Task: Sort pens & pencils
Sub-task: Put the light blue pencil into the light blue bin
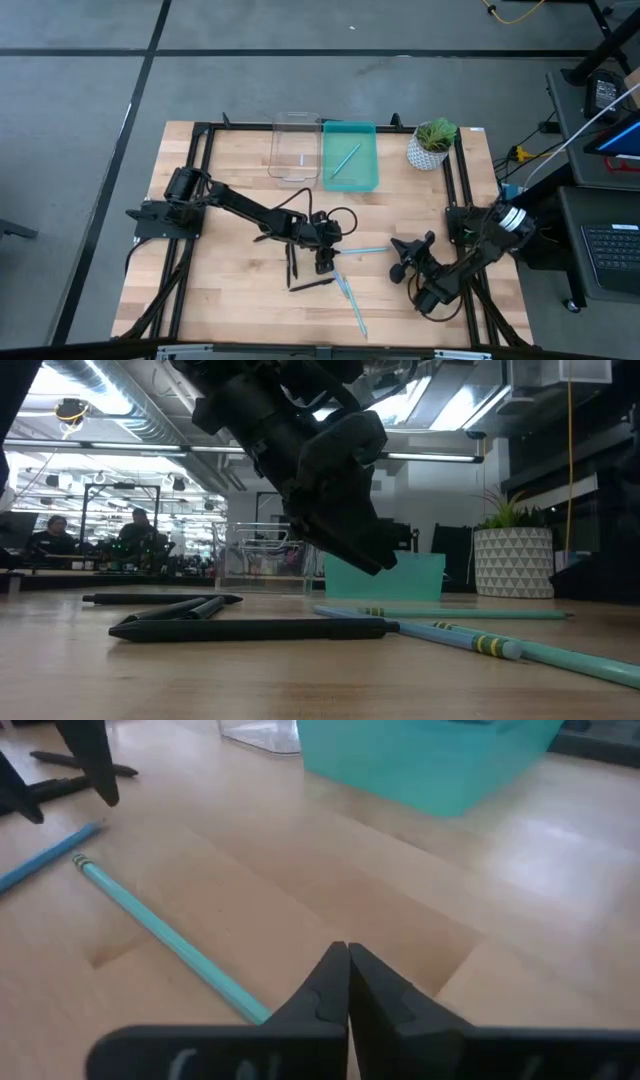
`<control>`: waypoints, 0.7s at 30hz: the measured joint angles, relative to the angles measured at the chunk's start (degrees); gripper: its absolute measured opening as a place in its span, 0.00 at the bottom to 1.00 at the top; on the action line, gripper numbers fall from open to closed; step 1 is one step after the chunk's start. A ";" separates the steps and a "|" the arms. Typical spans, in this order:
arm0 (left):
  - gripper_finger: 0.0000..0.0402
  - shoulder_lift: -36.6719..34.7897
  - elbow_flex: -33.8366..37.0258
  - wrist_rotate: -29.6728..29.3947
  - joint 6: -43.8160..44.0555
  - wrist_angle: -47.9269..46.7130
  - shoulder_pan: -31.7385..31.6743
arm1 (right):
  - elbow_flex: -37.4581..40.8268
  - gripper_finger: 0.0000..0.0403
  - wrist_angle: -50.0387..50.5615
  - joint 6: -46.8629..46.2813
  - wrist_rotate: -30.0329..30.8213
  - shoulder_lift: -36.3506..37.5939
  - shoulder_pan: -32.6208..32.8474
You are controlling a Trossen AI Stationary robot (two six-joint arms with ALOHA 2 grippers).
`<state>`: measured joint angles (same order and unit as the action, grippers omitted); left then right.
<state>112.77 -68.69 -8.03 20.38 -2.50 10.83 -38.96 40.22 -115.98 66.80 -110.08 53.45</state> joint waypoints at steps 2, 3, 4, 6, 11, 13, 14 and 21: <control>0.42 0.00 0.00 0.00 0.00 0.29 0.00 | 0.00 0.00 -0.76 -2.24 1.33 -2.26 0.00; 0.42 0.00 0.00 0.00 0.00 0.44 0.00 | 0.00 0.00 -0.67 -3.61 2.17 -3.09 0.00; 0.42 0.00 0.00 0.00 -0.01 0.52 0.00 | 0.00 0.00 -0.63 -4.82 2.79 -3.70 0.00; 0.42 0.00 0.00 -0.01 -0.02 0.52 0.00 | 0.00 0.00 -0.56 -6.05 3.74 -4.33 0.00; 0.42 0.00 0.00 -0.02 -0.41 0.57 -0.13 | 0.00 0.00 -4.89 -5.72 4.35 -5.61 0.00; 0.42 0.00 0.00 -0.04 -0.98 0.74 -0.22 | -0.03 0.00 -6.76 -4.80 5.13 -5.87 -0.01; 0.42 -0.02 0.00 -0.06 -1.10 0.86 -0.22 | -0.04 0.00 -7.13 -4.25 5.47 -5.88 -0.09; 0.42 -0.02 0.02 -0.07 -1.44 0.90 -0.33 | -0.04 0.00 -9.01 -2.40 5.72 -5.86 -1.62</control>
<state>112.75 -68.66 -8.10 18.94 -1.61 10.50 -39.00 31.21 -118.39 72.52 -115.94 51.84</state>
